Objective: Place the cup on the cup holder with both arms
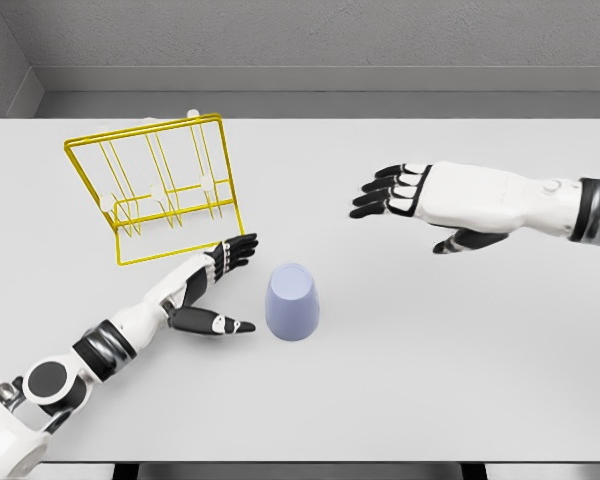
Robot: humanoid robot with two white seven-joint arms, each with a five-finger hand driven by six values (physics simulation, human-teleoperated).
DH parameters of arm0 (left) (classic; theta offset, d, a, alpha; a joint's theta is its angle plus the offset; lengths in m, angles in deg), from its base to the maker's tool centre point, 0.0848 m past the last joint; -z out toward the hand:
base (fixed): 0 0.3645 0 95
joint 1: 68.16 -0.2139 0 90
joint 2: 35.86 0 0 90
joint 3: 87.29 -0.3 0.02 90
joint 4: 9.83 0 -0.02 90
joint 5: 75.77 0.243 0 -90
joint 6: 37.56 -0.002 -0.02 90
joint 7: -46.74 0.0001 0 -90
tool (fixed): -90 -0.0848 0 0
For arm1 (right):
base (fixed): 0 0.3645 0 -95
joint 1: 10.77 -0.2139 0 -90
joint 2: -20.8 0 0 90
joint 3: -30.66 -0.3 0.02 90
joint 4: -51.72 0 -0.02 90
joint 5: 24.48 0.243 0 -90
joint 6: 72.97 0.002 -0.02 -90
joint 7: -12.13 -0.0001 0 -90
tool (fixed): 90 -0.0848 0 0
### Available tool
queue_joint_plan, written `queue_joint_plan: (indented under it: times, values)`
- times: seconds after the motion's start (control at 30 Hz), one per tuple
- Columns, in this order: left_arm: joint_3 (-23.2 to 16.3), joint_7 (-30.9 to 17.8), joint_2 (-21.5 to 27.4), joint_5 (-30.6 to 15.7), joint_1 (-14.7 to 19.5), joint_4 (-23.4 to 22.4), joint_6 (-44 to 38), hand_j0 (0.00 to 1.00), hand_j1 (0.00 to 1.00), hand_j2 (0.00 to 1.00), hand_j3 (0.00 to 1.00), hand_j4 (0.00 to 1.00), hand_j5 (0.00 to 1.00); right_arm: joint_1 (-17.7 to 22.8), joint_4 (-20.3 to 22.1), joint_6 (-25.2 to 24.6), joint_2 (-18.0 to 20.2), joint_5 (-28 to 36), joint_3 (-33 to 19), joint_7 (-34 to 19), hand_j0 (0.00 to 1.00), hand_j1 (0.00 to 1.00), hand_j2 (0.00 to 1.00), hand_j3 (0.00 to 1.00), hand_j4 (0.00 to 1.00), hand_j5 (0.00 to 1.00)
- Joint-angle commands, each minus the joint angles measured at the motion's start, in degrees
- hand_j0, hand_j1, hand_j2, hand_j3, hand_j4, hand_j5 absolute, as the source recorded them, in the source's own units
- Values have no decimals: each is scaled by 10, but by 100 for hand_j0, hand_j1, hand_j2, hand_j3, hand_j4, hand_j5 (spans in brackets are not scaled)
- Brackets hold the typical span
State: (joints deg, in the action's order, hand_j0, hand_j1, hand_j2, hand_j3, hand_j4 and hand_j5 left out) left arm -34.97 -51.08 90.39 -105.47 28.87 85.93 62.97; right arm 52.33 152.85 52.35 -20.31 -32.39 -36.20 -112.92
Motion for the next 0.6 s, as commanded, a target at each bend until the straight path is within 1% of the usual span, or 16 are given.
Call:
queue_joint_plan:
  times: [0.0,0.07,0.1,0.13,0.17,0.2,0.27,0.4,0.57]
  values:
    - [0,0,-4,-1,0,0,-2,100,100,100,100,100,100,3,-1,-3,-13,46,-142,1,100,100,100,100,100,100]
    - [-2,0,-16,1,0,3,-24,100,100,100,100,100,100,39,-1,-3,-25,74,-154,1,100,100,100,100,100,100]
    - [-3,0,-17,2,0,5,-25,100,100,100,100,100,100,50,-7,-3,-42,75,-155,1,100,100,100,100,100,100]
    - [-6,0,-21,2,0,6,-26,100,100,100,100,100,100,54,-26,-3,-54,73,-173,1,100,100,100,100,100,100]
    - [-8,0,-21,2,0,6,-31,100,100,100,100,100,100,61,-30,-3,-63,69,-186,1,100,100,100,100,100,100]
    - [-11,0,-21,2,1,8,-37,100,100,100,100,100,100,79,-30,-3,-71,67,-192,1,100,100,100,100,100,100]
    - [-12,0,-25,3,1,14,-38,100,100,100,100,100,100,104,-45,-3,-72,67,-194,1,100,100,100,100,100,100]
    - [-13,0,-26,3,3,21,-38,100,100,100,100,100,100,114,-45,-3,-86,67,-197,1,100,100,100,100,100,100]
    - [-16,0,-43,5,5,21,-39,100,100,100,100,100,100,117,-45,-3,-86,67,-201,1,100,100,100,100,100,100]
